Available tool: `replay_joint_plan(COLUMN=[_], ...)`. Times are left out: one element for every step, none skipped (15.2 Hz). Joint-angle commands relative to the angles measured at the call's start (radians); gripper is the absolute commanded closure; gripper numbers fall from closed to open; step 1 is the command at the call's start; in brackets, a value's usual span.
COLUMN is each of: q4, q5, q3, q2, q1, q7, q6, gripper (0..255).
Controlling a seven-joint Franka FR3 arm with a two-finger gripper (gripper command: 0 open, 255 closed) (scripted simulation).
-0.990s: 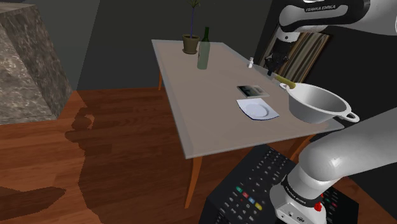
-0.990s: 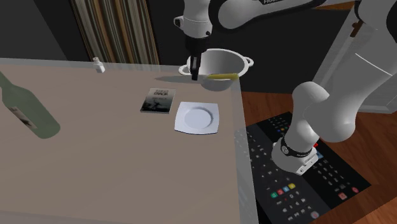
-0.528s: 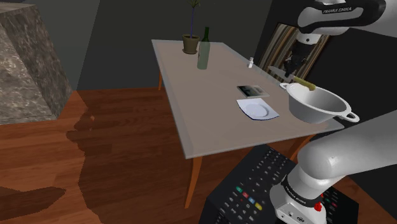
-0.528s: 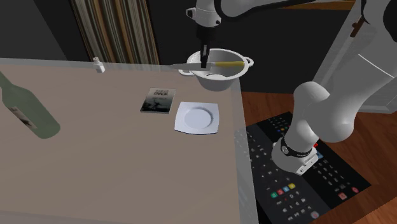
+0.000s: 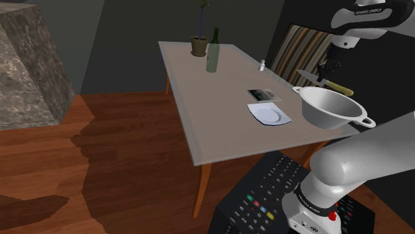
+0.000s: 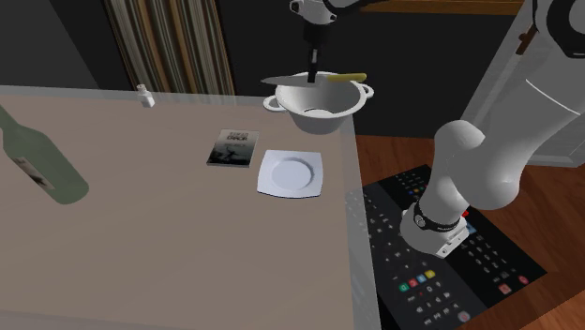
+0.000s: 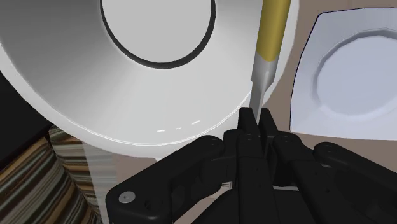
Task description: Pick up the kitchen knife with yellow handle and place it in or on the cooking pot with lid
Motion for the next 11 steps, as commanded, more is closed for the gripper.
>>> replay_joint_plan(q4=[0.038,0.054,0.072,0.091,0.111,0.133,0.155,0.179,0.193,0.179,0.166], q5=[0.005,0.009,0.014,0.021,0.029,0.040,0.053,0.068,0.078,0.077,0.076], q3=[-0.045,-0.067,-0.089,-0.112,-0.135,-0.160,-0.184,-0.210,-0.224,-0.225,-0.226], q2=[0.027,0.041,0.056,0.073,0.092,0.113,0.135,0.160,0.175,0.175,0.175], q1=[-0.010,-0.014,-0.017,-0.021,-0.024,-0.026,-0.029,-0.032,-0.034,-0.035,-0.036], q7=[-0.061,-0.090,-0.119,-0.149,-0.180,-0.212,-0.245,-0.278,-0.299,-0.298,-0.298], q6=[-0.006,-0.006,-0.007,-0.008,-0.008,-0.009,-0.010,-0.012,-0.013,0.000,0.014], gripper=[255,255,255,255,255,255,255,255,255,255,255])
